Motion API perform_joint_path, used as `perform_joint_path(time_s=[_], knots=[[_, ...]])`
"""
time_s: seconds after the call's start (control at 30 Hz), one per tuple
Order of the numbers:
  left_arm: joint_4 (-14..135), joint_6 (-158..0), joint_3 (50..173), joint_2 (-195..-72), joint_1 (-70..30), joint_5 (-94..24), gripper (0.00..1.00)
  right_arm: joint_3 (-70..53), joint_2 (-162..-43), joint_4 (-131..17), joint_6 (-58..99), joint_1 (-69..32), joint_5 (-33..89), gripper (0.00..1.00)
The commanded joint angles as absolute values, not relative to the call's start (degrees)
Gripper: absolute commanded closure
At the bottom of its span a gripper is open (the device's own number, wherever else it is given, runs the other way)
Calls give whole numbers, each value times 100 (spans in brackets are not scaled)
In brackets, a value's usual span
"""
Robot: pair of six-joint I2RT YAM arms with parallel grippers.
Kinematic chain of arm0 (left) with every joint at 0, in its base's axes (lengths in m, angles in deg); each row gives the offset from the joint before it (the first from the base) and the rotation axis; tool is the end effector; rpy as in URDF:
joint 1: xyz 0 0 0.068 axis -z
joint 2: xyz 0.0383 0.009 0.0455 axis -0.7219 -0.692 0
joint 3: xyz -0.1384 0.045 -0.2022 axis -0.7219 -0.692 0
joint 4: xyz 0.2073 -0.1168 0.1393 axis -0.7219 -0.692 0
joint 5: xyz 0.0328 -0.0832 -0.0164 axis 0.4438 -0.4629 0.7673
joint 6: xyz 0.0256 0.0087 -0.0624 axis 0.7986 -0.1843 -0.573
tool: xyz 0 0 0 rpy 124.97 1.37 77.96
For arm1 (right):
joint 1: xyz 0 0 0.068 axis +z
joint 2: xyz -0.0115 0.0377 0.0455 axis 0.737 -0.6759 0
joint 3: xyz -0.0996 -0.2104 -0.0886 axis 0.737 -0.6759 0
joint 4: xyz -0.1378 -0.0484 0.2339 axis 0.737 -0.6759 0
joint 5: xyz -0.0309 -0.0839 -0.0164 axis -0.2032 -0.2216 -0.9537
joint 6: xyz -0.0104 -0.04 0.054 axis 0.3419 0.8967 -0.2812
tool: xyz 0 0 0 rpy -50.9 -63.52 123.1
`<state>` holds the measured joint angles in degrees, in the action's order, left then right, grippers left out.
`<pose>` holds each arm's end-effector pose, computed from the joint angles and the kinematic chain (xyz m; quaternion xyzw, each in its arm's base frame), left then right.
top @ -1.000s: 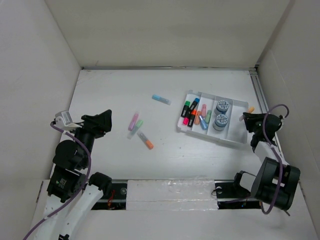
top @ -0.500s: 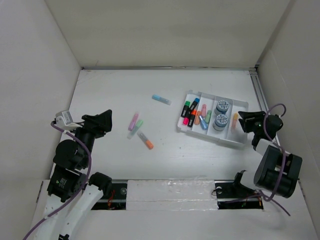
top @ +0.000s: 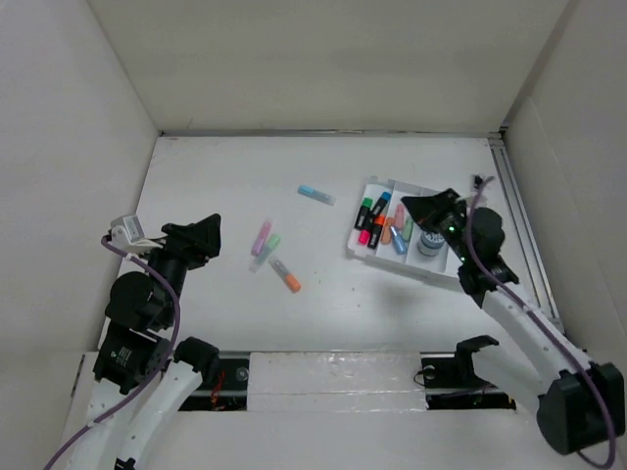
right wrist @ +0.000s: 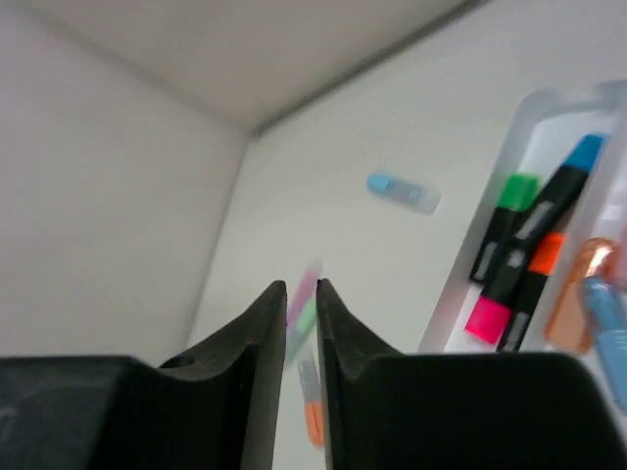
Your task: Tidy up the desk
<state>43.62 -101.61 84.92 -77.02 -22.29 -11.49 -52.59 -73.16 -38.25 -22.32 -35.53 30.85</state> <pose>0.1198 -0.0375 0.3878 -0.1562 0.6150 -0.2980 0.7131 0.2559 0.0640 0.2652 0.1734 0.6948 0.4110 0.5641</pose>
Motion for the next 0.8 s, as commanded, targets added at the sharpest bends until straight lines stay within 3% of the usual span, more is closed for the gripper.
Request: perform_joint_path(time_s=[0.0, 0.03, 0.17, 0.43, 0.77], knots=[[4683, -10072, 8460, -7757, -2213, -1217, 32, -4593, -8216, -4423, -1295, -2255, 2794, 73], [4683, -10072, 8460, -7748, -2213, -1217, 32, -4190, -8506, -4555, -1171, -1886, 2673, 61], [4683, -10063, 8443, -7731, -2213, -1217, 32, -3318, -9904, -5161, -626, -189, 1496, 47], [4674, -10037, 8443, -7704, -2213, -1226, 32, -2192, -12023, -5942, 87, 1368, 633, 36], [4683, -10037, 8443, -7669, -2213, -1252, 32, -1120, -13536, -6718, 201, 1712, -175, 37]])
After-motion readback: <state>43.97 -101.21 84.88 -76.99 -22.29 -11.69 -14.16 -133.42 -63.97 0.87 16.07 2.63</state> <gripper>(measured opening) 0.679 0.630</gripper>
